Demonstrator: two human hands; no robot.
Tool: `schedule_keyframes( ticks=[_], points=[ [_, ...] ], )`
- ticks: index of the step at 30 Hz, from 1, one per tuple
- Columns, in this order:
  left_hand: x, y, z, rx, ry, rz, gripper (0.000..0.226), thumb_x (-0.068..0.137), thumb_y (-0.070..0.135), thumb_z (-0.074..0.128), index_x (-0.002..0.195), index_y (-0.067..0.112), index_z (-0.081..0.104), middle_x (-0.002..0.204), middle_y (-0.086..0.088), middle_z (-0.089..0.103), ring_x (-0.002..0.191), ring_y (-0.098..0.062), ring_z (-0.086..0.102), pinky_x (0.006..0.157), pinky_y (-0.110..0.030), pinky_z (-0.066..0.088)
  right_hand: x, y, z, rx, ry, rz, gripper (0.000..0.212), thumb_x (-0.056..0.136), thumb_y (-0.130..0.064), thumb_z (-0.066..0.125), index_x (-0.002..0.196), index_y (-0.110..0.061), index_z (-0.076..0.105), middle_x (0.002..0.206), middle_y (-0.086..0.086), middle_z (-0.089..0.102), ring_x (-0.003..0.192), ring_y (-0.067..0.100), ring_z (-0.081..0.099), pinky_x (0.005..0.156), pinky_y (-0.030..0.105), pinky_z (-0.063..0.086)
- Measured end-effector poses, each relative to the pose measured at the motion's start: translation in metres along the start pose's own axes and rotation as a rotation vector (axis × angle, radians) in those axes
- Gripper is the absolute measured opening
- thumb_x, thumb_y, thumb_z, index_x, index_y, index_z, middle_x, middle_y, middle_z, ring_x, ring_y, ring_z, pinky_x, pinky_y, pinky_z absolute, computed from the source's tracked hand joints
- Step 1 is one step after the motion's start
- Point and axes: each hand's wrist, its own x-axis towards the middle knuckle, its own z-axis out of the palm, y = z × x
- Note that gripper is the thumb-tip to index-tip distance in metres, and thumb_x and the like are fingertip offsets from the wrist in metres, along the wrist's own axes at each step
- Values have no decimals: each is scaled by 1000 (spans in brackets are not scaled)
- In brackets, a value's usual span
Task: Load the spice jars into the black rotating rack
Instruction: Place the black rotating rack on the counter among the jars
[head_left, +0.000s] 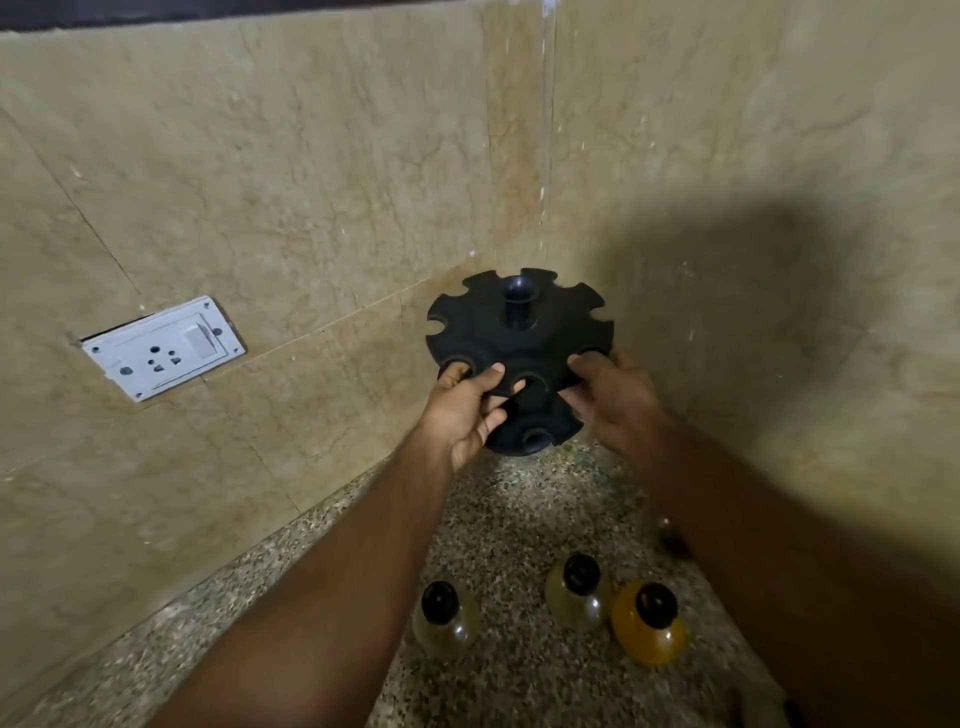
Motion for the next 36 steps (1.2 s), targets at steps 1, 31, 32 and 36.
schedule_keyframes(
  ticks=[1,31,32,36],
  points=[
    [-7,4,10,8,-29,6,18,97,6,62,101,23,56,114,-5,75,91,-18,75,66,-27,58,-10,-12,-2,-12,3,-29,41,97,3,59,136,-7,53,114,9,67,88,19,67,54,26,58],
    [-368,-184,155,244,-729,-352,38,98,7,60,135,15,52,127,-7,70,94,-21,74,96,-43,52,-472,-33,-259,212,640,-478,40,98,4,57,135,-9,50,113,19,72,85,31,76,68,47,64],
    [-375,-195,154,260,-735,-372,41,98,7,60,137,15,50,127,-7,69,94,-21,74,102,-46,49,-479,-25,-269,217,658,-477,41,98,4,56,137,-8,50,113,19,72,86,31,76,69,48,63],
    [-390,-230,146,317,-741,-404,39,99,9,59,137,14,50,121,-6,72,92,-20,74,108,-50,45,-500,1,-299,241,688,-459,31,99,4,54,125,-13,56,108,16,74,77,25,77,60,38,63]
  ],
)
